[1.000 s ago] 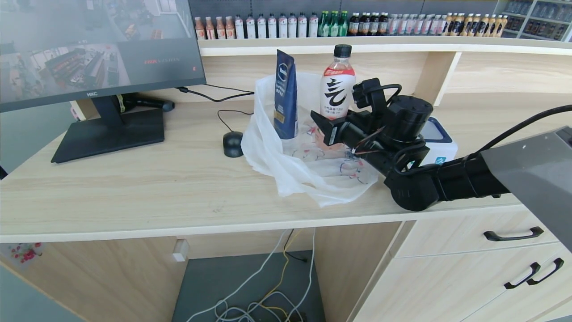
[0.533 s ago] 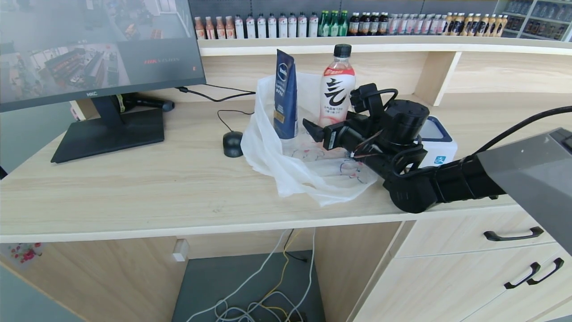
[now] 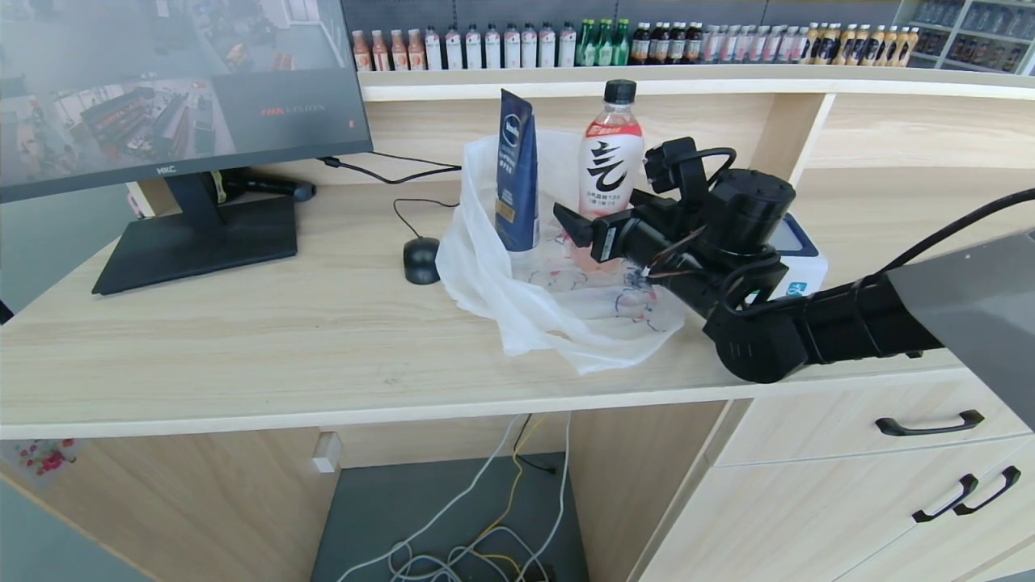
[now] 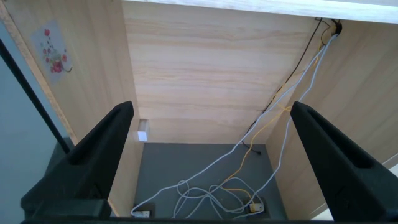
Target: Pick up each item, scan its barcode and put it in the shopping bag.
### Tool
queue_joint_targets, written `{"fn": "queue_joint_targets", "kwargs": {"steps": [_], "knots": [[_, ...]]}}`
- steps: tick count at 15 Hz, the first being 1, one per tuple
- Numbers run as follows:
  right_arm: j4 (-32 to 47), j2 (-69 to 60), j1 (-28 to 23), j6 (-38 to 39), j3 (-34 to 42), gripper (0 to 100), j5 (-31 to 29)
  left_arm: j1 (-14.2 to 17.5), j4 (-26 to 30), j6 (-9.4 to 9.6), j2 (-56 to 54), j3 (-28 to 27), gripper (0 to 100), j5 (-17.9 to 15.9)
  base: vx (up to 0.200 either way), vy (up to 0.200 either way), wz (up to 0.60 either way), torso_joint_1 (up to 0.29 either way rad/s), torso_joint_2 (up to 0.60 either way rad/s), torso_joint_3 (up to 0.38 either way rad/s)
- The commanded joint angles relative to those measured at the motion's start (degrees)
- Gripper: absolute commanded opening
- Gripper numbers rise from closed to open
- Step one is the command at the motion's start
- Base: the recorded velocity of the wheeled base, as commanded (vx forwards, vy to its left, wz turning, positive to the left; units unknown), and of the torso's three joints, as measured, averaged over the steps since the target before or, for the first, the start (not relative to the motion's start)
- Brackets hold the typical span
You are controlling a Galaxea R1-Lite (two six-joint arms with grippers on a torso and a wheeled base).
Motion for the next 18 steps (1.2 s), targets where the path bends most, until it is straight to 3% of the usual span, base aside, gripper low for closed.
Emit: {"fn": "queue_joint_targets", "kwargs": {"steps": [1, 8, 11, 14, 15, 18], "knots": [[0.0, -4.0, 0.9, -0.1, 1.6, 100, -0.8, 0.0, 0.0, -0.01, 0.0, 0.0, 100, 0.0, 0.0, 0.0, 0.0, 0.0, 0.0, 0.0], [-0.2, -16.8, 1.1, 0.0, 14.1, 100, -1.8, 0.0, 0.0, -0.01, 0.0, 0.0, 100, 0.0, 0.0, 0.0, 0.0, 0.0, 0.0, 0.0], [-0.2, -25.7, 1.1, 0.1, 23.7, 100, -1.8, 0.0, 0.0, -0.01, 0.0, 0.0, 100, 0.0, 0.0, 0.0, 0.0, 0.0, 0.0, 0.0], [-1.5, -41.0, 1.1, 1.3, 44.0, 100, -2.0, 0.0, 0.0, -0.01, 0.0, 0.0, 100, 0.0, 0.0, 0.0, 0.0, 0.0, 0.0, 0.0], [-1.7, -43.3, 1.1, 1.4, 46.7, 100, -2.2, 0.0, 0.0, -0.01, 0.0, 0.0, 100, 0.0, 0.0, 0.0, 0.0, 0.0, 0.0, 0.0], [-1.8, -63.3, 0.3, 4.1, 69.9, 100, -3.7, 0.0, 0.0, -0.01, 0.0, 0.0, 100, 0.0, 0.0, 0.0, 0.0, 0.0, 0.0, 0.0]]}}
